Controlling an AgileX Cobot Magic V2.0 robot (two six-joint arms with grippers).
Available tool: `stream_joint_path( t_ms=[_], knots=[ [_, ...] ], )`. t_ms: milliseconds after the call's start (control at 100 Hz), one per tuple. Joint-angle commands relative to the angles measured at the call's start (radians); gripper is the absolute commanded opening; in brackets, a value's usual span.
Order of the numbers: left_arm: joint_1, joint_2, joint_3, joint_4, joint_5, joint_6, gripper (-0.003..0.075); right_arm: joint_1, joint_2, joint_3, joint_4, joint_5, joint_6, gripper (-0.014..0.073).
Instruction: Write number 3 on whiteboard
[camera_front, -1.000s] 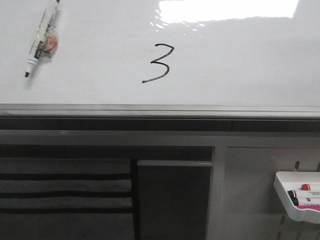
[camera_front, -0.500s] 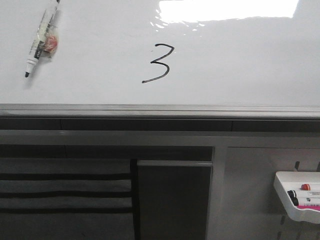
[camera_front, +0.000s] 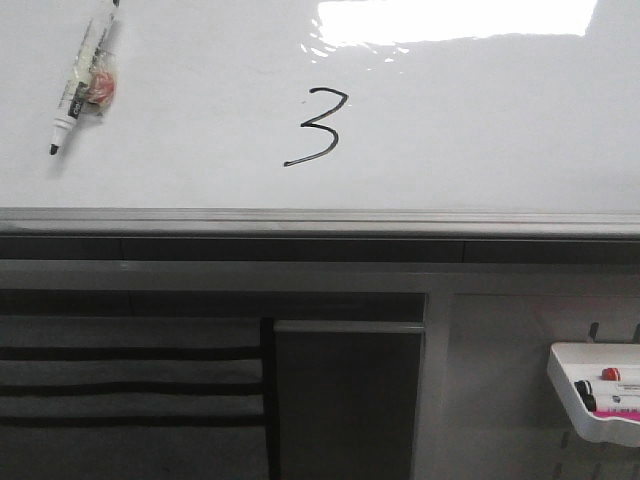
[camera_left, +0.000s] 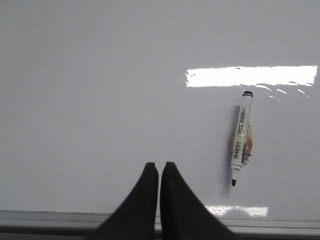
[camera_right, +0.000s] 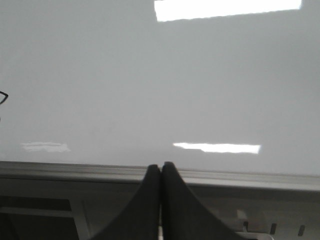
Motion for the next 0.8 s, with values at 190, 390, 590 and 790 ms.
stream_joint_path(
  t_ms=[190, 390, 590, 790],
  knots=[
    [-0.002, -0.026, 0.007, -0.009, -0.086, 0.0, -0.002, -0.009, -0.08, 0.126, 0.005, -0.17, -0.004, -0.0069],
    [-0.002, -0.026, 0.007, -0.009, -0.086, 0.0, -0.002, -0.009, -0.08, 0.128, 0.005, -0.173, -0.004, -0.0069],
    [-0.002, -0.026, 0.007, -0.009, -0.086, 0.0, -0.002, -0.009, -0.08, 0.128, -0.196, -0.174, 0.206, -0.0069],
    [-0.002, -0.026, 0.007, -0.009, -0.086, 0.0, -0.002, -0.009, -0.08, 0.129, -0.27, -0.176, 0.324, -0.0069]
  ],
)
